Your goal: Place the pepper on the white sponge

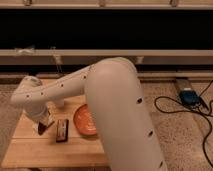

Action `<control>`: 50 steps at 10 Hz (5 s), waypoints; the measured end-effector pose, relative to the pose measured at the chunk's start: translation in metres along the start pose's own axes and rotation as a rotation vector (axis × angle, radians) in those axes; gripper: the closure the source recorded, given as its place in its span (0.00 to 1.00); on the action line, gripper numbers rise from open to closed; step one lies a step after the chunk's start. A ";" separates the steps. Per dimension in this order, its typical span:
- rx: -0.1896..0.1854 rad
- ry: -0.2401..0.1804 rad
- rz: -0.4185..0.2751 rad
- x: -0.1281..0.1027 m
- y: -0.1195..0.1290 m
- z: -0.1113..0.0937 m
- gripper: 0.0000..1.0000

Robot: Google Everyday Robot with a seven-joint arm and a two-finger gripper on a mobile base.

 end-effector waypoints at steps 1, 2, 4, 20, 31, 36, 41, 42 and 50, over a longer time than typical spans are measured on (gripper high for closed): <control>0.000 0.000 0.001 0.001 0.001 0.000 1.00; 0.000 0.000 0.001 0.000 0.001 0.000 1.00; 0.000 -0.001 0.000 0.000 0.000 0.000 1.00; 0.000 -0.001 0.001 0.000 0.000 0.000 1.00; -0.054 -0.022 -0.083 0.009 -0.019 0.020 1.00; -0.072 -0.048 -0.116 0.016 -0.028 0.034 1.00; -0.081 -0.065 -0.149 0.018 -0.038 0.044 0.73; -0.080 -0.071 -0.162 0.017 -0.041 0.046 0.61; -0.081 -0.089 -0.188 0.012 -0.044 0.050 0.20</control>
